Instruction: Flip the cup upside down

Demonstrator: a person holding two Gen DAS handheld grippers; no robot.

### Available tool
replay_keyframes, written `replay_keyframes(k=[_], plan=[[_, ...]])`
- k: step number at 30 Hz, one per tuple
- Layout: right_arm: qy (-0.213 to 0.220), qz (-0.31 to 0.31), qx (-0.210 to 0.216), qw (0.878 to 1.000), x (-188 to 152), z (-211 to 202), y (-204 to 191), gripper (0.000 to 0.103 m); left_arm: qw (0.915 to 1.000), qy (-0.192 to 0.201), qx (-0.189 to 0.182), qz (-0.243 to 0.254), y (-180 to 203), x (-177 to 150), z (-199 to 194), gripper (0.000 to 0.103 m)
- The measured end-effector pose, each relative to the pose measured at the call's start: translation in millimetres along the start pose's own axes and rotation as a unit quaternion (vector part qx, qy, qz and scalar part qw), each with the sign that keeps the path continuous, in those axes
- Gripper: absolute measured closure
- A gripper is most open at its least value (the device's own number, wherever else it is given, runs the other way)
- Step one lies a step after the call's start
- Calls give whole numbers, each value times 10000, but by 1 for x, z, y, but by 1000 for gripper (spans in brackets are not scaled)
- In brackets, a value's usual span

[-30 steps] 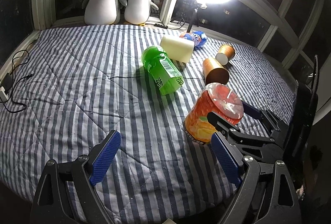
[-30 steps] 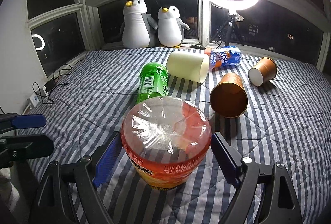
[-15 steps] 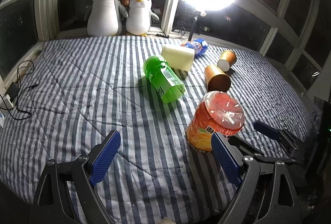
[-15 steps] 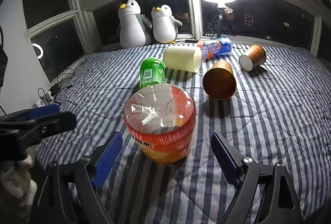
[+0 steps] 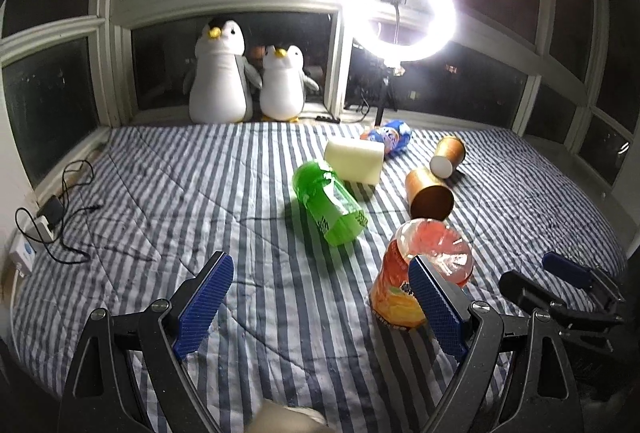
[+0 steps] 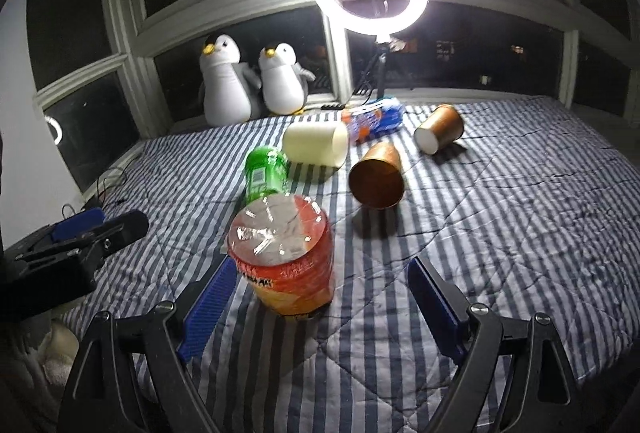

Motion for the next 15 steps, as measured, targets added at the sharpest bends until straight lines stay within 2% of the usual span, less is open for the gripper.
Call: replay_keyframes(k=[8, 15], plan=[[312, -72, 41, 9995, 10, -10, -7, 18, 9989, 426, 203, 86, 3, 11, -22, 11], [335, -73, 141, 9993, 12, -11, -12, 18, 9976, 608, 279, 186, 6, 17, -37, 9]])
Point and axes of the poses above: each gripper's, at about its wrist camera, not at the fingertips, and z roughly the way its jaws point, y to its right, x to its top, the point moved 9 cm from there along z, roughly the way its jaws point, and after that the axes turned 7 degrees about z, right-handed, at the moved point
